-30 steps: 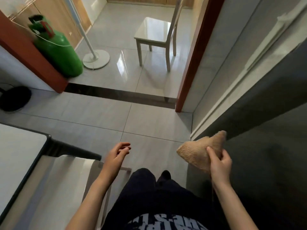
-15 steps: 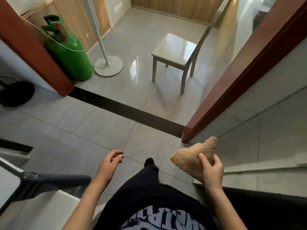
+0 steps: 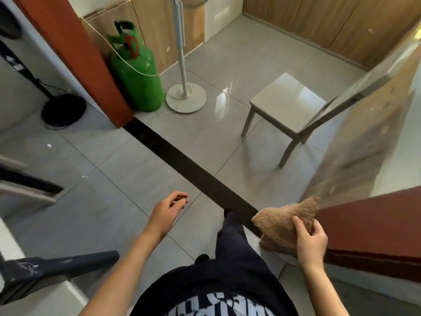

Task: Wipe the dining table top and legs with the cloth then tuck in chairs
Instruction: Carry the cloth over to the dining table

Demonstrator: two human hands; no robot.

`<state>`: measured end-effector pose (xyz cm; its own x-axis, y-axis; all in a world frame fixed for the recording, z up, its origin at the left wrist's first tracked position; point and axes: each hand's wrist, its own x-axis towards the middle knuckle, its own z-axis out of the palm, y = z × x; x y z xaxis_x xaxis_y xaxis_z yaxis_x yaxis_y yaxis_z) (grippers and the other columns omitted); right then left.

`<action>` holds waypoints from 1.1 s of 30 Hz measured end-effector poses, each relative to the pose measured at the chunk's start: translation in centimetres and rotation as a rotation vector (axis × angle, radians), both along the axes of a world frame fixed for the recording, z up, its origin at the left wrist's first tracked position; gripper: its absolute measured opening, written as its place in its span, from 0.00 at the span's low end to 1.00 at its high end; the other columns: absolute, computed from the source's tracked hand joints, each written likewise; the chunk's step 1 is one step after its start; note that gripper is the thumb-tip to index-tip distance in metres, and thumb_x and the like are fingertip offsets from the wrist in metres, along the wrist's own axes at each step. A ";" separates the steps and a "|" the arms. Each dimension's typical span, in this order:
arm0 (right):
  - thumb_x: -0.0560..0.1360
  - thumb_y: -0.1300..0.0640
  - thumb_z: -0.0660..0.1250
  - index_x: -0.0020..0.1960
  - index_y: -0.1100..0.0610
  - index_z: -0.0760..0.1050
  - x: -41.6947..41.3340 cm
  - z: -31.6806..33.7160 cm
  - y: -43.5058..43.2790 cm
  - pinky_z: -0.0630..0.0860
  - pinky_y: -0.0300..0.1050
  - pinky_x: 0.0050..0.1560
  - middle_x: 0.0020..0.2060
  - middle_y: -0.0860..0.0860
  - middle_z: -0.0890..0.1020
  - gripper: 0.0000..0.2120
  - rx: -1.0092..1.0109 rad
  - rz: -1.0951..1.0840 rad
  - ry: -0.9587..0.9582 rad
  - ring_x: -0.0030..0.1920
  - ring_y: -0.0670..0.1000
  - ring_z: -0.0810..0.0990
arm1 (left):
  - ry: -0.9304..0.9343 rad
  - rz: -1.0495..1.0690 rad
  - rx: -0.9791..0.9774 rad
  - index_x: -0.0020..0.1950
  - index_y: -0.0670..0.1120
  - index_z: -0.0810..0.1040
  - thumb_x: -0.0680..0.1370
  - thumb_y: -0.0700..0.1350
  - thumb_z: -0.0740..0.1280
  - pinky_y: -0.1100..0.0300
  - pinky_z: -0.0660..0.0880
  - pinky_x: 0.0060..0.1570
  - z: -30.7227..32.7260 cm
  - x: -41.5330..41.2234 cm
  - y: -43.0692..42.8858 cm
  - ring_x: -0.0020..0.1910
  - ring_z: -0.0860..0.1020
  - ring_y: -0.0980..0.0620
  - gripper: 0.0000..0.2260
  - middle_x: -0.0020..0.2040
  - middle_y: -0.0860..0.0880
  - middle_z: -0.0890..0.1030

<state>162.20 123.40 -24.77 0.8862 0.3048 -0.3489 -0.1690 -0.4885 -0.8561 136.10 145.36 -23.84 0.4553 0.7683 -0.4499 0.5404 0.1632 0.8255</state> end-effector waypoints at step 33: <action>0.76 0.56 0.68 0.47 0.58 0.75 -10.9 1.0 63.5 0.71 0.43 0.38 0.38 0.52 0.77 0.05 -0.051 1.254 0.076 0.40 0.51 0.76 | -0.057 1.297 -0.050 0.46 0.58 0.81 0.69 0.59 0.63 0.45 0.75 0.59 -2.7 -11.5 22.7 0.48 0.81 0.52 0.12 0.45 0.56 0.84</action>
